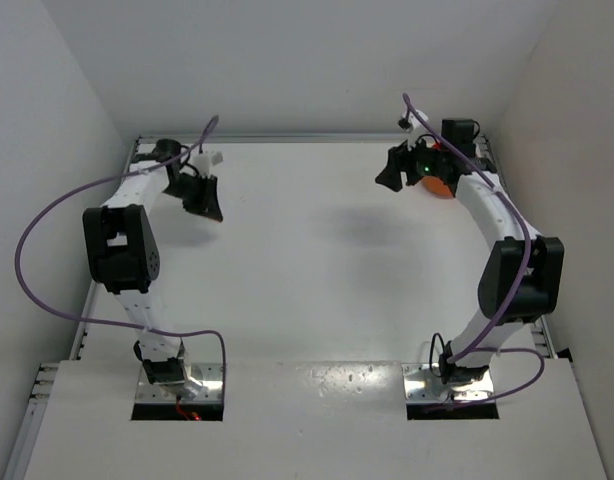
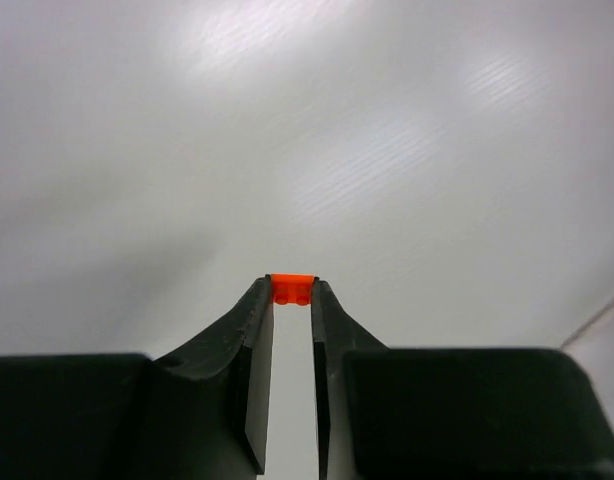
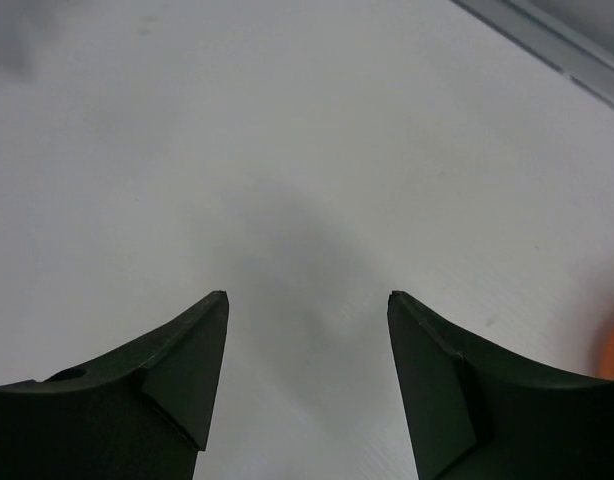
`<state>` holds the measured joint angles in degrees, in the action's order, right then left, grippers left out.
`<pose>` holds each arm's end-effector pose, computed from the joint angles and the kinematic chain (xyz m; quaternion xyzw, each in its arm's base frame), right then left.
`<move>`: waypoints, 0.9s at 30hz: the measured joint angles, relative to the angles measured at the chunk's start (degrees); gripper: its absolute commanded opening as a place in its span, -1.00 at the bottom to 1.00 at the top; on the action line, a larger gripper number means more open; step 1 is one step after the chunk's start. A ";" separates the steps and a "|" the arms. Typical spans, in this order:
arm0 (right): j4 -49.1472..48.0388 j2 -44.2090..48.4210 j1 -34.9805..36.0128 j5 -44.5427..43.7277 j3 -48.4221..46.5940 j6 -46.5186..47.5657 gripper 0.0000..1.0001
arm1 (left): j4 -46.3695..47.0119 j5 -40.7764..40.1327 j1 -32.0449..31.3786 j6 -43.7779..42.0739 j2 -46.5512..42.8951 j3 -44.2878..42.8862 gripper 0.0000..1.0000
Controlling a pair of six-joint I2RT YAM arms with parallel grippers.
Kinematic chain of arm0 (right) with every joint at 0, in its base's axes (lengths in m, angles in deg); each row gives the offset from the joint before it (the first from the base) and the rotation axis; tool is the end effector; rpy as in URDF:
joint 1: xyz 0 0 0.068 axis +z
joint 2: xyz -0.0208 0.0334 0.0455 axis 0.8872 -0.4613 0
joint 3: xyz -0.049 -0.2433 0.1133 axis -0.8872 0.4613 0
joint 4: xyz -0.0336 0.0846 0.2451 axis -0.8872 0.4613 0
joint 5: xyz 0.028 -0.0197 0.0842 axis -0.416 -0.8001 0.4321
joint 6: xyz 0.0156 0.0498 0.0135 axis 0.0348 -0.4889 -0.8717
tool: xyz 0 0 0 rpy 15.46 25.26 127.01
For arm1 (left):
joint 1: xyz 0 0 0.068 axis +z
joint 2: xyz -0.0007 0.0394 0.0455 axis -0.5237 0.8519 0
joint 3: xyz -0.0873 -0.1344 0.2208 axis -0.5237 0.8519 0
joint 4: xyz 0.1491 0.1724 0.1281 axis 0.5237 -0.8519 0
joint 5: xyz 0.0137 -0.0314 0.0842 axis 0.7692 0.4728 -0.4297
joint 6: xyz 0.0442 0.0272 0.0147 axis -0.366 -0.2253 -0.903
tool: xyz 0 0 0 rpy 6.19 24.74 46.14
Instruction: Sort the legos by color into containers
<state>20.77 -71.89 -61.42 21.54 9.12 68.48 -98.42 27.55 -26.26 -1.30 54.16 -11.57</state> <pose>0.3860 0.0286 0.2926 -0.2265 0.8325 0.2431 0.4434 0.3855 0.0194 0.2048 0.1051 0.9592 -0.2131 0.1534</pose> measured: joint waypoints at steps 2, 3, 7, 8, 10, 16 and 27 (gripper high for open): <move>-2.23 0.00 1.16 2.82 0.50 -1.01 0.30 | 0.17 7.06 0.00 1.60 0.00 -5.25 -1.00; -4.11 0.00 1.77 4.17 1.07 -1.64 0.30 | 0.24 11.23 0.00 2.80 0.11 -7.61 -1.00; -11.26 -0.02 5.05 9.01 4.59 -3.65 0.25 | 0.20 24.87 -0.35 6.34 0.90 -10.82 -1.00; -12.63 -0.07 6.14 9.99 5.11 -4.13 0.25 | -0.11 27.41 -0.44 6.97 1.29 -10.71 -1.00; -15.50 -0.28 8.28 11.89 5.46 -4.90 0.23 | -0.46 32.61 -0.70 7.89 2.05 -9.75 -1.00; -24.74 -2.27 15.10 16.76 5.62 -5.57 0.15 | -1.40 44.50 -1.60 10.49 2.67 -5.46 -1.00; -27.98 -6.58 24.37 18.51 5.84 -0.02 0.12 | 9.33 54.71 -2.38 23.67 1.90 4.31 -1.00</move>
<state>-7.20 -78.47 -37.05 40.06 14.95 68.46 -89.09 82.25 -28.64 22.37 56.06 -7.26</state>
